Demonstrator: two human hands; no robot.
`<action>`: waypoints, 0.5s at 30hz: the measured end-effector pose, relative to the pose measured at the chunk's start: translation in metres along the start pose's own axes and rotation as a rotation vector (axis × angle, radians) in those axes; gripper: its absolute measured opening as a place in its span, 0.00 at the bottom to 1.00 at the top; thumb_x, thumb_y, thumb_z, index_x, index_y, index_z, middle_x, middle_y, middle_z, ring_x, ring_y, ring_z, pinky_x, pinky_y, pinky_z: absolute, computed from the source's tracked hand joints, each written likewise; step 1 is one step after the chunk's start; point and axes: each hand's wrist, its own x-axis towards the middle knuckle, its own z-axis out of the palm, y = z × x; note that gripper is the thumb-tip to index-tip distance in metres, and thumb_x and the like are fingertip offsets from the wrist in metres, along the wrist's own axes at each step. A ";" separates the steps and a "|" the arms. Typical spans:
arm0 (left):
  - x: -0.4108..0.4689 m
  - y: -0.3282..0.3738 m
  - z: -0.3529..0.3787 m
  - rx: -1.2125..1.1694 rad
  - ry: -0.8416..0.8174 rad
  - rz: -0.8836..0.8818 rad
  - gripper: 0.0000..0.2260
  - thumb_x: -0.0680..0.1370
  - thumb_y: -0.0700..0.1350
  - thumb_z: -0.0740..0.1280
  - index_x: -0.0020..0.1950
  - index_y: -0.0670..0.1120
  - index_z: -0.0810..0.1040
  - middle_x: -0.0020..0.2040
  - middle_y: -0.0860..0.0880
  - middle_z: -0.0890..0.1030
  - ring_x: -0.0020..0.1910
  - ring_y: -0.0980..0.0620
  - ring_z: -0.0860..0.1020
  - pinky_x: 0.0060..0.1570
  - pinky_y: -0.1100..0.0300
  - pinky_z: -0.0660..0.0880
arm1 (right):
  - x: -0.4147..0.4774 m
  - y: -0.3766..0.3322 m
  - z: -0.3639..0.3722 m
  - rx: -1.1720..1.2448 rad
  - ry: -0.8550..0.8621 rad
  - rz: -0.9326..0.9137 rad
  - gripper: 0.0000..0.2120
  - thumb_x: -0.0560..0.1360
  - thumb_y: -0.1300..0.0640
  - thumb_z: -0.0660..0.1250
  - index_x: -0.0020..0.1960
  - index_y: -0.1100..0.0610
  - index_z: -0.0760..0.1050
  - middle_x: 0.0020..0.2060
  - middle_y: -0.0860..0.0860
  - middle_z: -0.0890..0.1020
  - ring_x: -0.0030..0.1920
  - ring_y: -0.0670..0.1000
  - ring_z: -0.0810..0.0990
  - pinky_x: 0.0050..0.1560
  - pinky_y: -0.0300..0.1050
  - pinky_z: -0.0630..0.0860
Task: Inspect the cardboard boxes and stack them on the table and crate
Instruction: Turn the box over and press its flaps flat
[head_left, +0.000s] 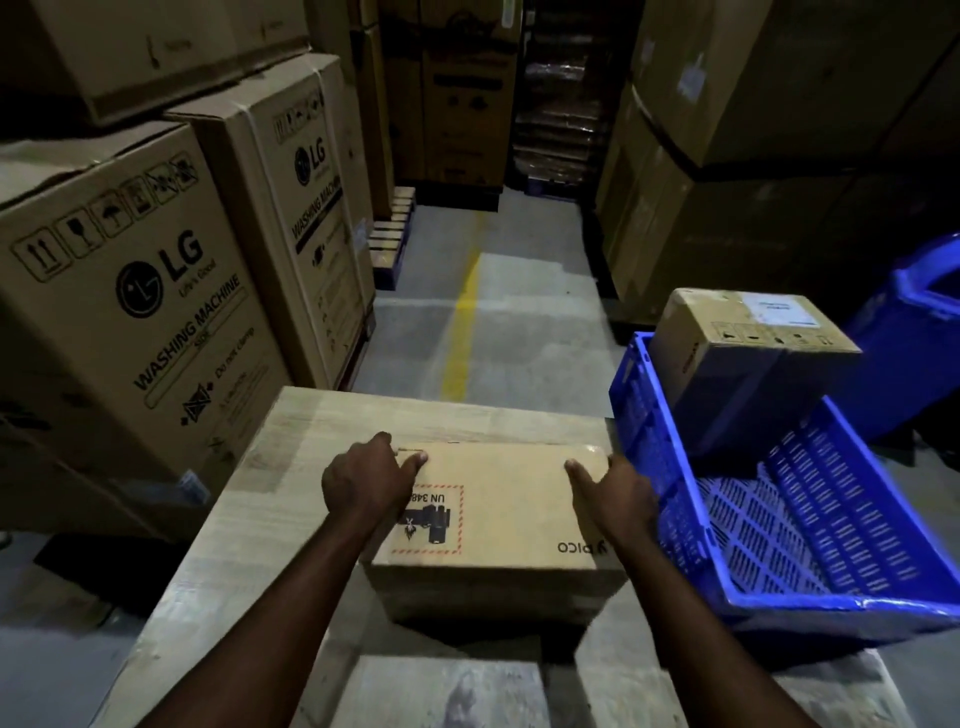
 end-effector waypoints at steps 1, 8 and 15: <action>-0.005 0.000 0.005 -0.014 0.017 0.010 0.25 0.74 0.69 0.60 0.60 0.52 0.76 0.47 0.48 0.83 0.46 0.45 0.82 0.42 0.56 0.77 | -0.004 0.005 0.005 -0.010 0.003 0.018 0.31 0.74 0.33 0.64 0.66 0.56 0.73 0.56 0.58 0.81 0.57 0.60 0.79 0.55 0.52 0.76; -0.036 0.008 0.028 -0.140 -0.026 0.102 0.32 0.80 0.62 0.56 0.80 0.48 0.54 0.74 0.42 0.67 0.69 0.41 0.67 0.65 0.47 0.68 | -0.020 0.006 0.018 -0.132 0.042 -0.007 0.32 0.78 0.38 0.57 0.76 0.55 0.59 0.71 0.60 0.69 0.70 0.62 0.68 0.69 0.59 0.66; -0.057 0.034 0.047 -0.003 -0.112 0.743 0.33 0.80 0.63 0.37 0.80 0.46 0.54 0.80 0.46 0.50 0.80 0.45 0.46 0.74 0.47 0.46 | -0.051 -0.021 0.045 -0.418 -0.231 -0.696 0.38 0.77 0.37 0.37 0.81 0.58 0.44 0.80 0.54 0.44 0.79 0.53 0.38 0.77 0.49 0.37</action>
